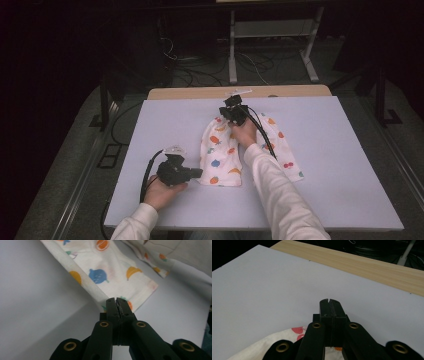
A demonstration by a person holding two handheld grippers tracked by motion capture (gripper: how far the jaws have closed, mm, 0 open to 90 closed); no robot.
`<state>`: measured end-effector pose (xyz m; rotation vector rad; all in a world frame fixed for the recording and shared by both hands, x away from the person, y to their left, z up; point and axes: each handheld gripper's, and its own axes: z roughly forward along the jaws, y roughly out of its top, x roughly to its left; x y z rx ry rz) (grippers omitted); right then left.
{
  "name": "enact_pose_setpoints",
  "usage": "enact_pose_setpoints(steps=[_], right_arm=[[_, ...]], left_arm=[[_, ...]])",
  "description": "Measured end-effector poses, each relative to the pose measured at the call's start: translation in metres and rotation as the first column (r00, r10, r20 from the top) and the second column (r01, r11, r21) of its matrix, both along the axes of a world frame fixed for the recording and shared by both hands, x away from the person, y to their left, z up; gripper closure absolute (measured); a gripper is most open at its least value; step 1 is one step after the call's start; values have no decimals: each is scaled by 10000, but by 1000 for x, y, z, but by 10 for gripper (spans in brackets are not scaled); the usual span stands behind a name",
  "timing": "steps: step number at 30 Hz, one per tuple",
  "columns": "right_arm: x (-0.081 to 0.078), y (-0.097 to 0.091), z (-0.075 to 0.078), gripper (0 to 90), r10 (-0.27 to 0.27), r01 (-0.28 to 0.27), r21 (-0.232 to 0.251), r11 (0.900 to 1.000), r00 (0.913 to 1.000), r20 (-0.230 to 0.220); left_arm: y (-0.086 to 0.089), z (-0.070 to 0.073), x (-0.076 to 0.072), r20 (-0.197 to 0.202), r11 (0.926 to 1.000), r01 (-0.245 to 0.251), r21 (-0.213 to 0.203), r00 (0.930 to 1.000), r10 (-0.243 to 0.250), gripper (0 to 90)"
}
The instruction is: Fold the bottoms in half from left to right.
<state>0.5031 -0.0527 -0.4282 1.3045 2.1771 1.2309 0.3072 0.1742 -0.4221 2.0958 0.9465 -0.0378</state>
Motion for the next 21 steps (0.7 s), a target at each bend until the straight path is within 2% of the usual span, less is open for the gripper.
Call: enact_pose_setpoints(steps=[8,21], right_arm=[[1,-8,6,892,-57,56,110,9999,10000,75],[2,-26,13,893,-331,328,401,9987,9994,50]], left_arm=[[-15,6,-2,7,9994,352,-15,9994,-352,889],[-35,21,-5,237,9961,821,-326,9964,-814,889]])
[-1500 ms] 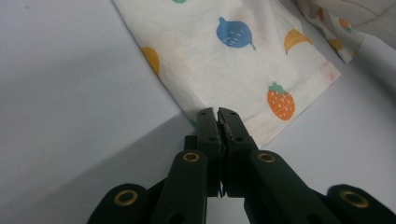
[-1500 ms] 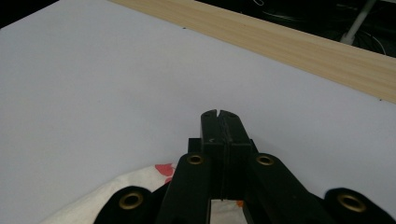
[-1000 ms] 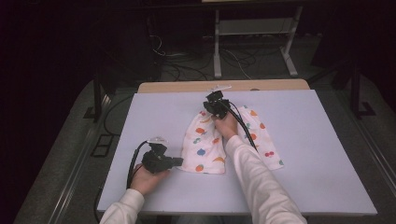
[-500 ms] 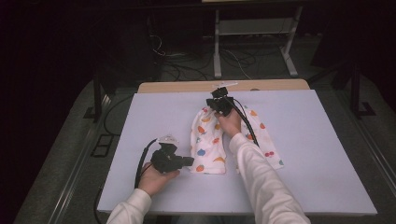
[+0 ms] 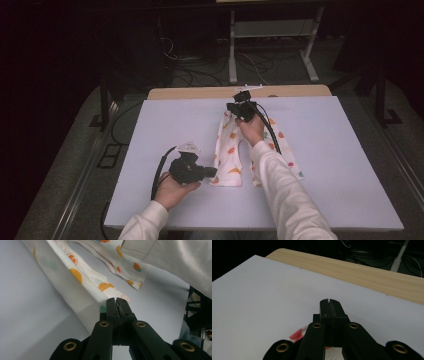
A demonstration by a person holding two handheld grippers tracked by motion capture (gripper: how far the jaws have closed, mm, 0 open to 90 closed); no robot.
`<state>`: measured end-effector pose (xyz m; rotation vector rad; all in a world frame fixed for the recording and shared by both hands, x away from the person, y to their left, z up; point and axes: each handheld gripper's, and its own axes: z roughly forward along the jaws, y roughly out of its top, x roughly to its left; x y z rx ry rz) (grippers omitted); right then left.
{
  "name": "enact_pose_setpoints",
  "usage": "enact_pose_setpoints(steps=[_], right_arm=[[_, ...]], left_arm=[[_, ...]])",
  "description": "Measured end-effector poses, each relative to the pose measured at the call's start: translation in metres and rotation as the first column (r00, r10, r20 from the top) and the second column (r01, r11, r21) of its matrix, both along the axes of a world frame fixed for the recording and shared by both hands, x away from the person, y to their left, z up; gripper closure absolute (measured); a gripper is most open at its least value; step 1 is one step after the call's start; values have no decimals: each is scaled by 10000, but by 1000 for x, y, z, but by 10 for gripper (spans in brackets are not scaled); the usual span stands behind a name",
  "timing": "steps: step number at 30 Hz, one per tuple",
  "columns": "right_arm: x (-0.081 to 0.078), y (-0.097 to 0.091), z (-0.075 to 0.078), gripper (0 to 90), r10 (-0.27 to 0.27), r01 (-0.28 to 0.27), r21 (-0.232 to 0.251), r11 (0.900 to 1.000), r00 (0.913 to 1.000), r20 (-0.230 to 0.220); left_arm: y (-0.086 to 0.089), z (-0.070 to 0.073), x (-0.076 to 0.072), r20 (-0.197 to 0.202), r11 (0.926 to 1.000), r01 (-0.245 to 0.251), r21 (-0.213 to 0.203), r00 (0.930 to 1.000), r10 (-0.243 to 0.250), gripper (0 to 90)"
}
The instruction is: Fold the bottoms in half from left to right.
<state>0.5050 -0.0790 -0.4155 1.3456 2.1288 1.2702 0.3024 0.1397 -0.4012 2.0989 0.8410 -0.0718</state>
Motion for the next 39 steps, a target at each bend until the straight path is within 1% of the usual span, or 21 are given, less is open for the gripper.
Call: enact_pose_setpoints(steps=[3,7,12,15,19,21,25,27,30,33,39], right_arm=[[0,-4,2,893,-37,37,28,10000,10000,21],[-1,-10,1,893,-57,57,130,9999,10000,-40],[-2,-17,-1,893,-115,118,251,9996,9999,-114],[-2,-21,0,894,-120,123,258,9996,9999,-113],[-2,-27,1,893,-159,163,308,9994,9998,-125],[-2,-31,2,894,-204,208,363,9991,9997,-120],[-2,-40,2,893,-222,234,540,9983,9995,-236],[-3,-44,2,894,-282,294,535,9981,9994,-223],[-3,-49,2,894,-374,387,575,9976,9990,-225],[-3,-54,1,894,-444,460,611,9971,9986,-278],[-3,-61,-1,894,-458,486,733,9961,9982,-392]], left_arm=[[-3,2,-1,-20,9998,101,-159,9999,-101,888],[-10,3,-5,49,9995,298,-64,9995,-298,888],[-17,7,-4,92,9989,445,-145,9990,-444,888],[-22,9,-4,159,9982,592,-94,9981,-590,888],[-30,11,-5,169,9969,778,-79,9968,-776,888],[-33,11,-5,136,9966,798,-185,9967,-796,888],[-40,11,-6,124,9952,970,-111,9952,-968,888],[-44,11,-6,120,9947,1028,-88,9946,-1027,888],[-47,12,-5,126,9942,1063,-151,9943,-1061,888],[-52,14,-4,165,9928,1191,-130,9928,-1189,888],[-65,16,-5,208,9898,1407,-218,9899,-1403,888]])
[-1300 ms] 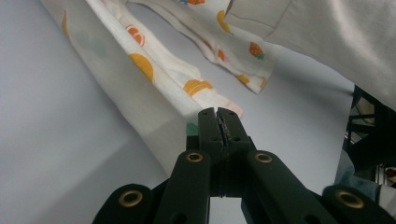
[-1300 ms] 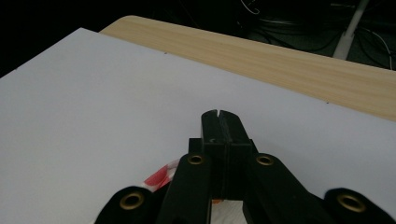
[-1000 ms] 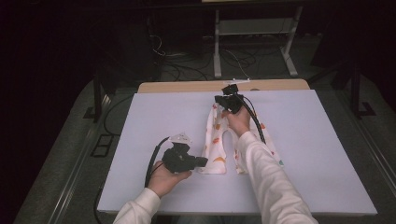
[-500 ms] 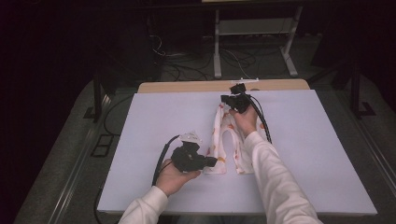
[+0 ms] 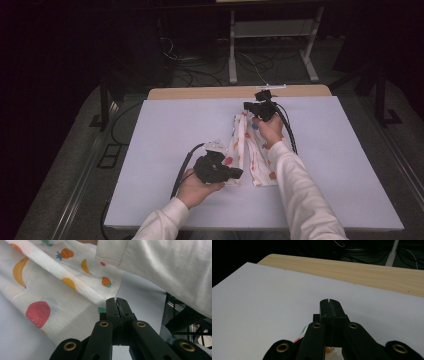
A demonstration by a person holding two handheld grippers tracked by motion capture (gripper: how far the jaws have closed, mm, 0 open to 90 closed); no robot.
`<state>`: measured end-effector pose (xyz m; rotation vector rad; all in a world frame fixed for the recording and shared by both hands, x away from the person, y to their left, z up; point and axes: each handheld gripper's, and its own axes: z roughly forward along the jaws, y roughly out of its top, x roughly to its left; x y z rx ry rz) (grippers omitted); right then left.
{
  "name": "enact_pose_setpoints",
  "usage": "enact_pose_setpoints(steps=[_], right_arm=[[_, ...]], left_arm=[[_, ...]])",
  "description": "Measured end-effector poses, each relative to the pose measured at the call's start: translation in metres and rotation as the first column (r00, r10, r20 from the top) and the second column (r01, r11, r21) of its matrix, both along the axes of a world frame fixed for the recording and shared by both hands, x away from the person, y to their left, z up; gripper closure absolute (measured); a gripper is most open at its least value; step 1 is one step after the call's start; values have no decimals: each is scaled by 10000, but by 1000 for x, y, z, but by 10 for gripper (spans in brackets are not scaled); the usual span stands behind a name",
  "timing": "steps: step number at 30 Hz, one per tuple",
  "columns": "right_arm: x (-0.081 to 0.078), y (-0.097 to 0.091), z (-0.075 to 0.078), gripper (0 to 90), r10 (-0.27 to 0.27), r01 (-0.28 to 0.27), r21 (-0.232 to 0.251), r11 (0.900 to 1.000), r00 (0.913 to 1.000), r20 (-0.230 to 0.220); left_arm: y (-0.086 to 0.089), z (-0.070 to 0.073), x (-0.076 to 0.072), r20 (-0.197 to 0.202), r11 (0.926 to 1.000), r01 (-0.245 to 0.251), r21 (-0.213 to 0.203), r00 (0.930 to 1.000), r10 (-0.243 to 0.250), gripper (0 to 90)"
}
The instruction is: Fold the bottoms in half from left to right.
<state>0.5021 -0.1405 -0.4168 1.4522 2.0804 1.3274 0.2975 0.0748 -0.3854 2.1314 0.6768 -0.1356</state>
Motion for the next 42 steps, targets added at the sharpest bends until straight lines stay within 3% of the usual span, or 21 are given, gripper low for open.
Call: enact_pose_setpoints(steps=[7,13,26,42], right_arm=[[0,-12,0,894,-74,74,114,9999,9999,-68],[4,-24,-5,894,-44,71,550,9985,9988,-492],[9,-36,-13,893,50,-34,242,9997,9978,-664],[18,-52,-24,893,192,-150,367,9992,9932,-1144]], left_arm=[[-11,0,0,-38,9998,147,-93,9999,-148,888],[-22,1,3,-65,9995,287,-119,9996,-287,888],[-47,-5,11,-153,9987,496,-109,9986,-498,888],[-75,-9,19,-274,9980,634,-53,9976,-636,888]])
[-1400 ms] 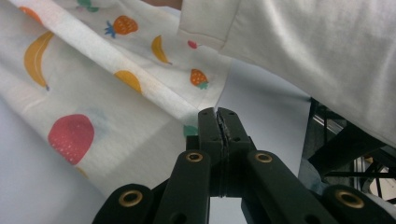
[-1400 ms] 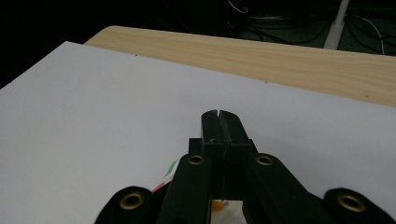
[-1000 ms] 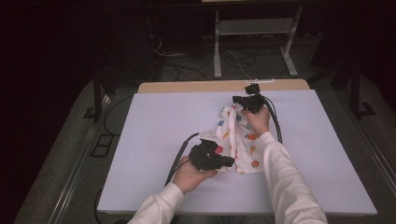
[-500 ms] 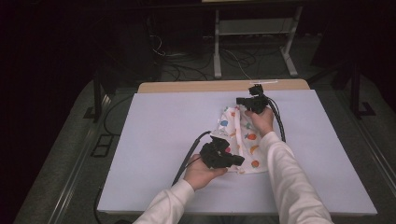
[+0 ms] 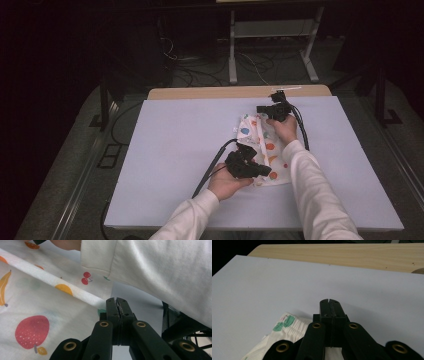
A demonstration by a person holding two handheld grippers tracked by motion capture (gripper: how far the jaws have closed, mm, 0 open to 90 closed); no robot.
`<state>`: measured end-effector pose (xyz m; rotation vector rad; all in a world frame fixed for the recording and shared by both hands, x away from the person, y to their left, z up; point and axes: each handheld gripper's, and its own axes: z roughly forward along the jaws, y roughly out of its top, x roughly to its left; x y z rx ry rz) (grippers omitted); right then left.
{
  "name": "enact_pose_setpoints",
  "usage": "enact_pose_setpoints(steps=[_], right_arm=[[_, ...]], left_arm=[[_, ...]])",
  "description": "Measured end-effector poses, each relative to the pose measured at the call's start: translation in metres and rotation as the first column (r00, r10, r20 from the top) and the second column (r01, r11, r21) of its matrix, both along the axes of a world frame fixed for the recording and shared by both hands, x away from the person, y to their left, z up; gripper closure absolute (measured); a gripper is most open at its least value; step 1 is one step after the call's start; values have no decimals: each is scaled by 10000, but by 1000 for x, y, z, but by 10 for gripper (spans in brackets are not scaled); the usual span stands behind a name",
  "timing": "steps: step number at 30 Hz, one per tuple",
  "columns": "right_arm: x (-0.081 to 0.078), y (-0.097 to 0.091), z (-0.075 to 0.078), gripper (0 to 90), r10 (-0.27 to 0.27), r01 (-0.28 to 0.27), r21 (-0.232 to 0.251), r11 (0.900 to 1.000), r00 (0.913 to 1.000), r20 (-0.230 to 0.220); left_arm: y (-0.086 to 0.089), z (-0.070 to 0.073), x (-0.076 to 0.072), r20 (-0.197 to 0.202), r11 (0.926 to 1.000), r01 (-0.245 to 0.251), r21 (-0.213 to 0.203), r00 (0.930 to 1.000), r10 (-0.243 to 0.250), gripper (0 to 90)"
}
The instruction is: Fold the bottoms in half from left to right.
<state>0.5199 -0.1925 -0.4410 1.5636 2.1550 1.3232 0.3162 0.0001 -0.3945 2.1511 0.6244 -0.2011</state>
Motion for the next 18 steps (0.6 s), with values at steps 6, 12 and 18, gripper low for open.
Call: enact_pose_setpoints(steps=[6,12,18], right_arm=[[4,-1,-6,894,53,-54,-154,9999,10000,-77],[5,-5,-5,894,94,-93,-308,9995,10000,12],[7,-9,-2,894,181,-183,-678,9975,9998,-29]], left_arm=[[-6,-3,2,-74,10000,-82,-33,9999,82,888],[-13,-5,4,-148,9999,-122,-94,9998,120,888],[-20,-7,6,-155,9998,-129,-179,9998,126,888]])
